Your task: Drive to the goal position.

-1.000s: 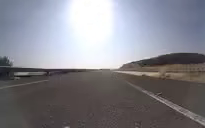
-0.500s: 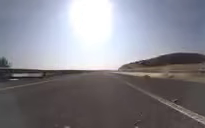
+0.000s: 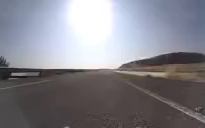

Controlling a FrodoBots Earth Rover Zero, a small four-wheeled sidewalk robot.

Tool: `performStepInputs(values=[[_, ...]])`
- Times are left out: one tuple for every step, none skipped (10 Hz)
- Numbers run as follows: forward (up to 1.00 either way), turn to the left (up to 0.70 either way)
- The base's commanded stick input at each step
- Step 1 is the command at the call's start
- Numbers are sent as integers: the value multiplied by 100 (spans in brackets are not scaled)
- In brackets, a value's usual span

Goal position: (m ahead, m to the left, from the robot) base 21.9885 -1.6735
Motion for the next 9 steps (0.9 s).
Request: performStepInputs(values=[[100, 0], [100, 0], [100, 0], [100, 0], [100, 0], [100, 0], [100, 0], [100, 0], [100, 0]])
